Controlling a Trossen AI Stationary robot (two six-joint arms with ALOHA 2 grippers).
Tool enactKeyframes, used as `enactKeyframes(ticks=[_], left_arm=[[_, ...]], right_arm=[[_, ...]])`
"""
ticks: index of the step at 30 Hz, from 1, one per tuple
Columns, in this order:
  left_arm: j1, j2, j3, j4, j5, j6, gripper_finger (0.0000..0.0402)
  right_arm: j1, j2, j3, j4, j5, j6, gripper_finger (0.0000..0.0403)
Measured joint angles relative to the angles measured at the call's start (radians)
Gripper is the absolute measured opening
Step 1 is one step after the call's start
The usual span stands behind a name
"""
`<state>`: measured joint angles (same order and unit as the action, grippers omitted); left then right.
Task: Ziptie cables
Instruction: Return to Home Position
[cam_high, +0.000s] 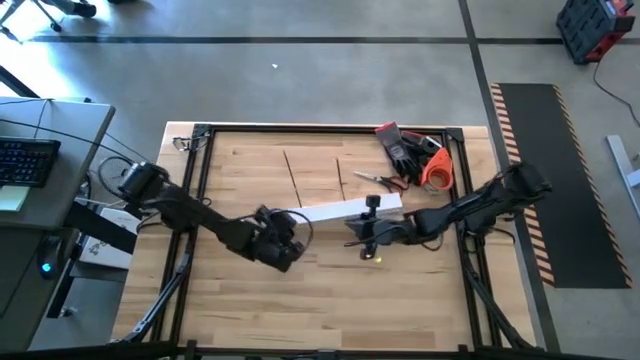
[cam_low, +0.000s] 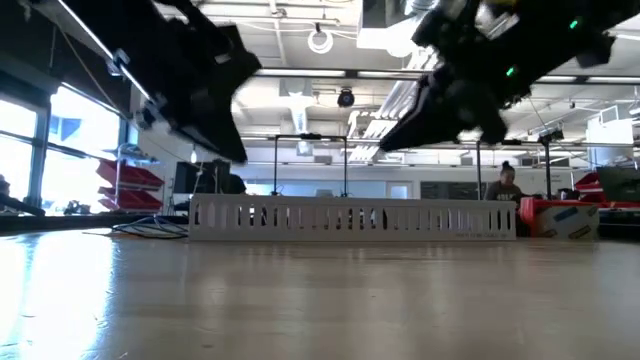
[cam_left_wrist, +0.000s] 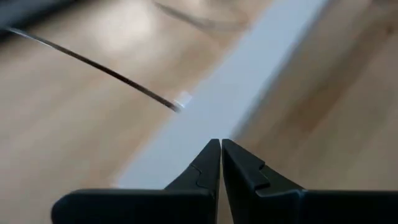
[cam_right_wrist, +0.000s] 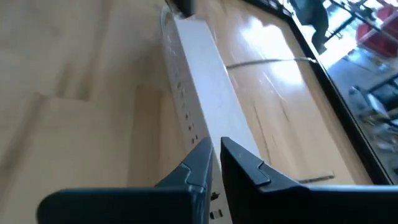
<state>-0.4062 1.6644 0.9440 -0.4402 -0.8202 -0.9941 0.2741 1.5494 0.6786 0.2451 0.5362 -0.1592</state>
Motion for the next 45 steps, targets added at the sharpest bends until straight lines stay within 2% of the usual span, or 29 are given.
enactKeyframes(ticks=[2, 5, 7, 9, 13, 16, 18, 21, 24, 27, 30, 34, 37, 41, 45], left_arm=[[-0.025, -0.069, 0.0, -0.098, -0.068, -0.042, 0.0], [-0.072, -0.174, 0.0, -0.219, -0.162, -0.09, 0.0], [-0.108, -0.255, -0.017, -0.262, -0.194, -0.113, 0.0], [-0.134, -0.336, -0.046, -0.273, -0.215, -0.12, 0.0], [-0.176, -0.499, -0.157, -0.231, -0.225, -0.13, 0.0], [-0.173, -0.611, -0.28, -0.097, -0.218, -0.116, 0.0], [-0.138, -0.667, -0.377, 0.078, -0.209, -0.045, 0.0], [-0.016, -0.736, -0.529, 0.452, -0.071, 0.179, 0.0], [0.16, -0.739, -0.638, 0.879, 0.194, 0.444, 0.0], [0.3, -0.751, -0.689, 1.058, 0.404, 0.582, 0.0], [0.356, -0.83, -0.735, 0.999, 0.466, 0.647, 0.0], [0.356, -0.979, -0.838, 0.905, 0.464, 0.639, 0.0], [0.341, -1.099, -0.926, 0.911, 0.446, 0.622, 0.0], [0.321, -1.242, -0.93, 0.745, 0.435, 0.639, 0.0], [0.302, -1.342, -0.931, 0.675, 0.491, 0.734, 0.0]], right_arm=[[0.01, -0.077, -0.018, -0.039, -0.043, 0.0, 0.0018], [0.013, -0.226, -0.074, -0.079, -0.193, -0.002, 0.0018], [0.007, -0.33, -0.12, -0.084, -0.284, 0.006, 0.0018], [0.005, -0.45, -0.185, -0.091, -0.321, 0.035, 0.0018], [0.006, -0.686, -0.32, -0.101, -0.324, 0.131, 0.0018], [0.004, -0.852, -0.418, -0.095, -0.322, 0.222, 0.0018], [0.001, -0.954, -0.478, -0.094, -0.322, 0.277, 0.0018], [-0.003, -1.061, -0.538, -0.088, -0.318, 0.315, 0.0018], [-0.009, -1.144, -0.572, -0.089, -0.319, 0.342, 0.0018], [-0.013, -1.199, -0.586, -0.085, -0.36, 0.343, 0.0018], [-0.012, -1.225, -0.606, -0.097, -0.419, 0.351, 0.0018], [-0.013, -1.245, -0.645, -0.118, -0.415, 0.414, 0.0018], [-0.013, -1.253, -0.669, -0.137, -0.398, 0.448, 0.0018], [-0.013, -1.254, -0.669, -0.154, -0.355, 0.444, 0.0018], [-0.013, -1.262, -0.669, -0.14, -0.355, 0.343, 0.0018]])
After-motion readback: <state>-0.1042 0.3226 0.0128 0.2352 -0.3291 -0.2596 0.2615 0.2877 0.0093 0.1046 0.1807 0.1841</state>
